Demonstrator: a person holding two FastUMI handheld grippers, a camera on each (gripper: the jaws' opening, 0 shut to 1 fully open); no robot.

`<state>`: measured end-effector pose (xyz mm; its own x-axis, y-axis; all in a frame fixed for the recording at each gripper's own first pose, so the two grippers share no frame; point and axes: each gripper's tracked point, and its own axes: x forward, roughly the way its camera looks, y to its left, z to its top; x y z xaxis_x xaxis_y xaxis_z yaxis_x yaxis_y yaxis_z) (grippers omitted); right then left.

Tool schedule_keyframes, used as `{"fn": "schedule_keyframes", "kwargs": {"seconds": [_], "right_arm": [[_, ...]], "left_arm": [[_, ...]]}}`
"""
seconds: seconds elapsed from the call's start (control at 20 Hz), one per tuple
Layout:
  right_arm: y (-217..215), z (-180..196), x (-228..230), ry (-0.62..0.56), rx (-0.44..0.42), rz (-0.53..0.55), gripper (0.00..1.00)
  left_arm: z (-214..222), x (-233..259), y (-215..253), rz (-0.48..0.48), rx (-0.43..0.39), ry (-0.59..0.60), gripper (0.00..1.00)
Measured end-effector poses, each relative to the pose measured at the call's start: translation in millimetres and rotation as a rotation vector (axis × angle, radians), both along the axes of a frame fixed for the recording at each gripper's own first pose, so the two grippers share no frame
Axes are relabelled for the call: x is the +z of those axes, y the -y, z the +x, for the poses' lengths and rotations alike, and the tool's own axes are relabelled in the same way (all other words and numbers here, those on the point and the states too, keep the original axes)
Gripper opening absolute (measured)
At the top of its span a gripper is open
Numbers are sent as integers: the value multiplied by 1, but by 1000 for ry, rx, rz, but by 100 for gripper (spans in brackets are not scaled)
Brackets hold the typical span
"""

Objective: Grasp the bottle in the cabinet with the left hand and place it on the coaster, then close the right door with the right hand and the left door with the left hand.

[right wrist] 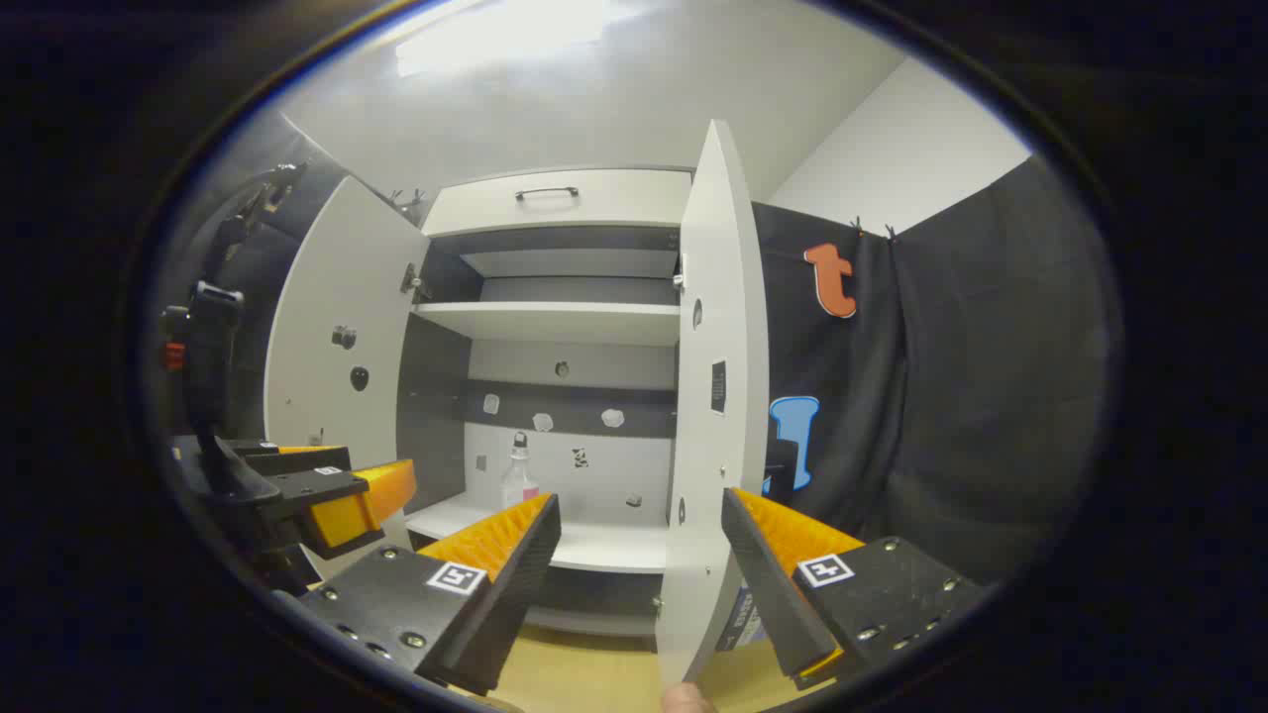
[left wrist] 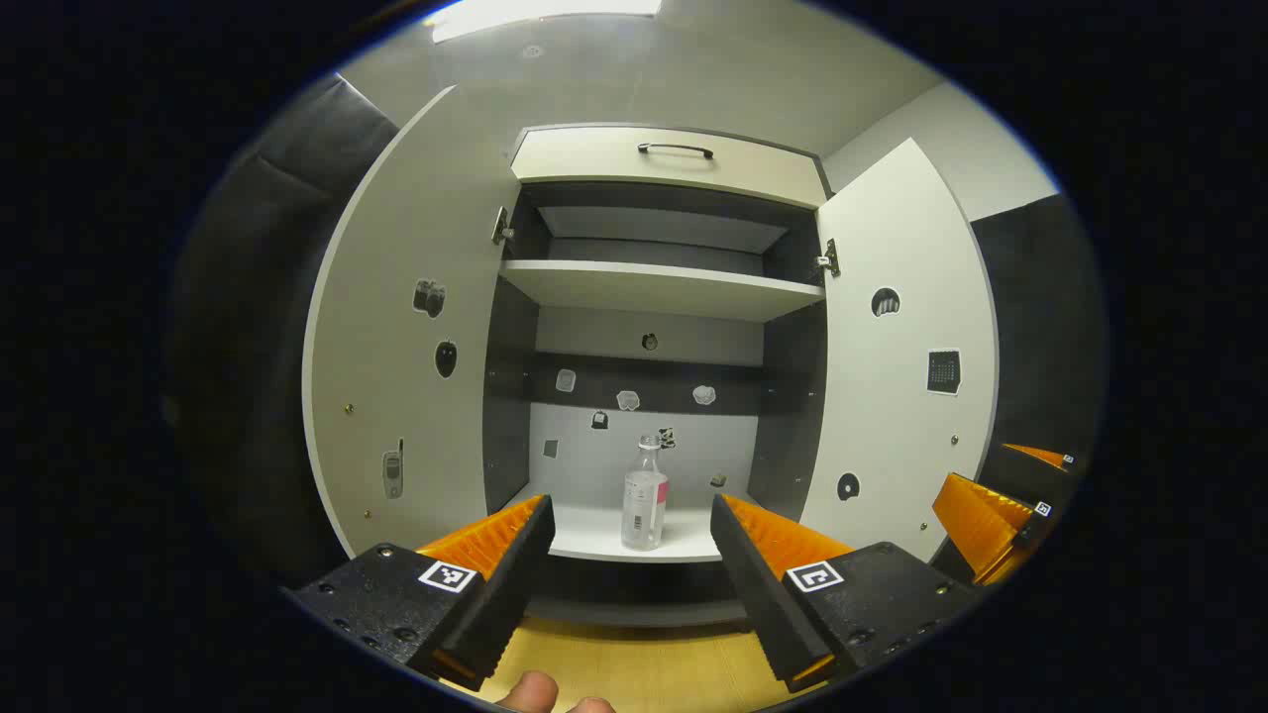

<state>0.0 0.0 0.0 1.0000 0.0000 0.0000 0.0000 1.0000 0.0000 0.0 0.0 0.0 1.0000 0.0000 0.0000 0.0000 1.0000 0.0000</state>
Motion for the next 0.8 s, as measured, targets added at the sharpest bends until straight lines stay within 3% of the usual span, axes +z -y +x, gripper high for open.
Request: {"fn": "schedule_keyframes", "kwargs": {"seconds": [0.05, 0.1, 0.2, 0.55, 0.6, 0.75, 0.8], "right_arm": [[0, 1, 0, 0, -1, 1, 93], [0, 1, -1, 0, -1, 1, 98], [0, 1, -1, 0, -2, -2, 93], [2, 1, -3, 0, -11, -4, 94], [2, 1, -2, 2, -12, -4, 98], [2, 0, -1, 2, -15, -8, 98], [2, 0, -3, 0, -17, -9, 94]], "left_arm": [[0, 0, 0, 2, -1, -3, 98], [0, -1, 0, 4, -3, -5, 98], [1, -1, 0, 9, 0, -6, 98], [2, -3, -1, 17, 5, -13, 98], [2, -3, -2, 20, 7, -14, 98], [2, -5, -3, 19, 8, -19, 98], [3, -7, -3, 18, 7, -24, 98]]}}
